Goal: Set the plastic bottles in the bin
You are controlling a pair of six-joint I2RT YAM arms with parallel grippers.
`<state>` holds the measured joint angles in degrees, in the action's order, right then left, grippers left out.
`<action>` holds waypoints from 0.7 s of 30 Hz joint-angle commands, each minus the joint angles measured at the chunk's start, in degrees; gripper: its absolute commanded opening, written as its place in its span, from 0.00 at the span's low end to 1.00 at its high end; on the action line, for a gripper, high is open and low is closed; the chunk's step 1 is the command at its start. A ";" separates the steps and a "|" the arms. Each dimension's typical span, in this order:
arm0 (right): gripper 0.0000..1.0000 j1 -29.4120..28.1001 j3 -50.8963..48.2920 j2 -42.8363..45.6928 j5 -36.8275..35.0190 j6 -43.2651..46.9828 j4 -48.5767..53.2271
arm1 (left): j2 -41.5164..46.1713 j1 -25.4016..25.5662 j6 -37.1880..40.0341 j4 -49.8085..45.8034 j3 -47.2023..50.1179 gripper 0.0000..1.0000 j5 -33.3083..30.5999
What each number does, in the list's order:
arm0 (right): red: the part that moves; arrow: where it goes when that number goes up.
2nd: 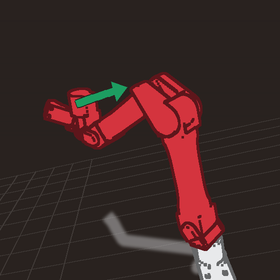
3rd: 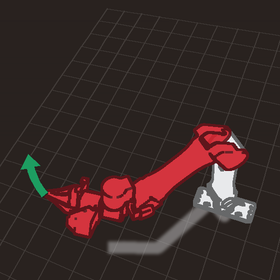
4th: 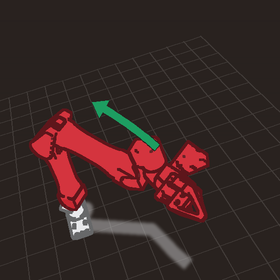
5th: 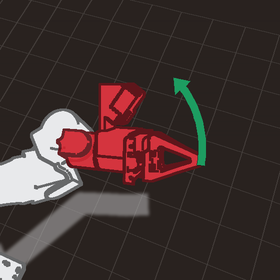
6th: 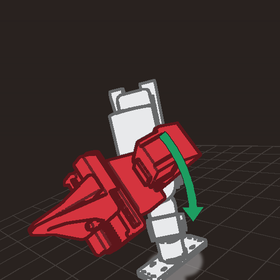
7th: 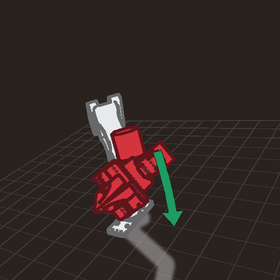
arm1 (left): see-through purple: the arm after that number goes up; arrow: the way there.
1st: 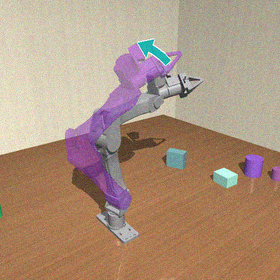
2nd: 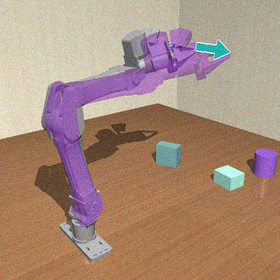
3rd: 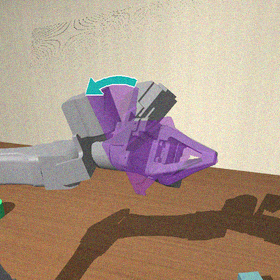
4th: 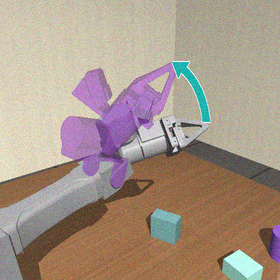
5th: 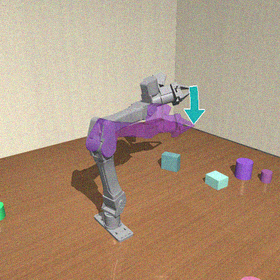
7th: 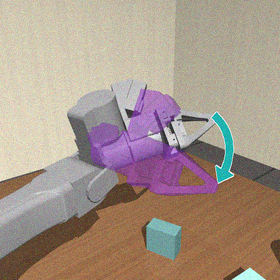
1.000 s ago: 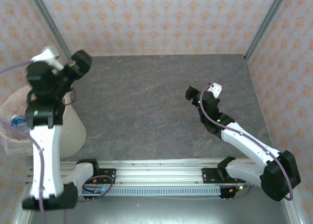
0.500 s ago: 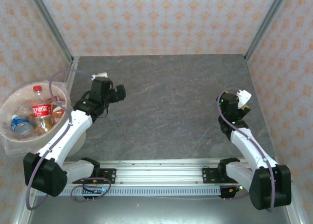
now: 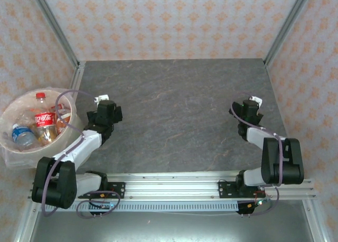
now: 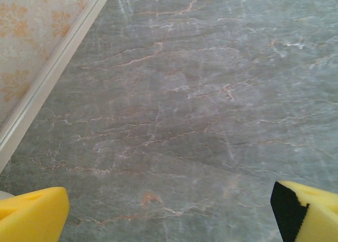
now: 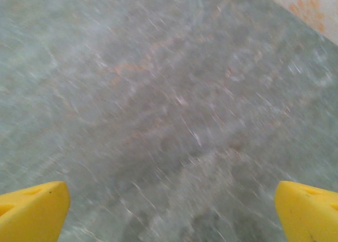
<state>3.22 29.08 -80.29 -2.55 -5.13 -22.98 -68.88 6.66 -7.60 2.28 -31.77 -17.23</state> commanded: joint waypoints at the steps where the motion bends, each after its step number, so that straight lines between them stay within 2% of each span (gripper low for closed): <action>1: 0.99 0.46 -2.20 -3.15 5.88 3.45 -13.50 | -1.26 -1.55 3.20 12.94 2.94 1.00 -1.35; 3: 0.99 0.00 -2.32 -3.35 7.97 4.82 -13.60 | -2.87 -2.30 3.04 17.47 4.63 1.00 0.01; 8: 0.99 -1.87 -9.10 -7.59 8.14 7.14 -30.72 | -6.90 -2.53 4.56 25.47 5.62 1.00 1.33; 10: 0.99 -2.58 -6.91 -6.05 4.95 6.98 -23.71 | -7.49 -2.53 6.15 30.82 7.07 1.00 2.14; 12: 0.99 -3.22 -5.59 -7.04 2.37 6.61 -22.99 | -9.25 -2.70 6.66 35.91 8.66 1.00 3.06; 17: 0.99 -3.40 -5.78 -6.95 1.96 6.71 -22.97 | -17.50 -2.70 7.21 44.10 8.80 1.00 4.21; 18: 0.99 -3.40 -5.62 -6.79 1.90 6.79 -22.37 | -16.52 -2.78 6.32 41.45 8.28 1.00 3.87; 21: 0.99 -3.49 -5.57 -6.80 2.01 6.92 -22.38 | -16.57 -2.90 5.33 42.01 8.57 1.00 1.43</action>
<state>0.03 22.48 -87.24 0.84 0.80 -43.57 -85.91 4.34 -1.85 39.44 -23.49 -13.93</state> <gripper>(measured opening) 0.992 0.999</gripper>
